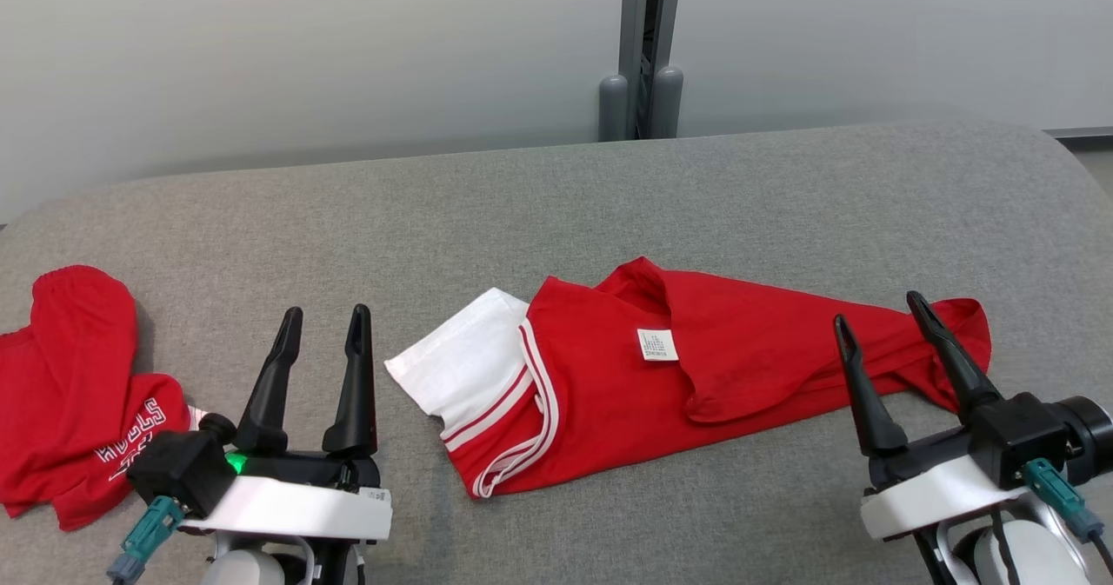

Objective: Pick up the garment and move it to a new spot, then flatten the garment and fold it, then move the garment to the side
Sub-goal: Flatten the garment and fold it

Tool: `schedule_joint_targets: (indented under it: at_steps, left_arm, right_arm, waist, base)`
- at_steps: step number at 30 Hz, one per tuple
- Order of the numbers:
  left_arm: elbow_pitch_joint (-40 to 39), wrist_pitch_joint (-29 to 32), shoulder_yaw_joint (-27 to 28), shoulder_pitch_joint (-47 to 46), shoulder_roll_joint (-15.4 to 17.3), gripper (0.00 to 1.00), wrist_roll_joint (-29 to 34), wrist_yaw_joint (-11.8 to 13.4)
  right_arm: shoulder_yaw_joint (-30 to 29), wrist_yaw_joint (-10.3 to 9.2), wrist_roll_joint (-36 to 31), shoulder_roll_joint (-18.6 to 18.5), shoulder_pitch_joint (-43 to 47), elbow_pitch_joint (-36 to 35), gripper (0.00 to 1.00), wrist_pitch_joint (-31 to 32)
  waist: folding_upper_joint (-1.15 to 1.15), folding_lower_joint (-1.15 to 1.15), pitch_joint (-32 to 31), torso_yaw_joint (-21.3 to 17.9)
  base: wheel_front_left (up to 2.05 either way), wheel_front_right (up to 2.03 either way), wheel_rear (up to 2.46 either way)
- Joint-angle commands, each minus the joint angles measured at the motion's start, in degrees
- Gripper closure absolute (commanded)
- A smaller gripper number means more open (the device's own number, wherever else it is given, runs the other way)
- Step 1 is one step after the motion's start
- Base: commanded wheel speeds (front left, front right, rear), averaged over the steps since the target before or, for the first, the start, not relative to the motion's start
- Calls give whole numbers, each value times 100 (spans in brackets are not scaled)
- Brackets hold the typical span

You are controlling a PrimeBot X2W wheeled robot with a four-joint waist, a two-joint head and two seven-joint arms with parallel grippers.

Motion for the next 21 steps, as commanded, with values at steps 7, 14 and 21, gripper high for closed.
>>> schedule_joint_targets:
  at_steps: [7, 14, 21]
  left_arm:
    - [31, 2, 24, -48, 21, 0, 43, -30]
    - [101, 2, -90, -91, 25, 0, 31, -61]
    - [181, 2, -78, -159, 21, 0, 72, -118]
  right_arm:
    - [308, -1, -2, -48, -28, 206, 0, -2]
    - [849, -1, -40, 89, -198, 1130, 0, -2]
    - [877, -1, -83, 221, -584, 2096, 0, -4]
  waist:
    - [0, 0, 43, 115]
    - [0, 0, 153, 404]
    - [0, 0, 334, 769]
  base:
    - [0, 0, 0]
    - [0, 0, 0]
    - [0, 0, 0]
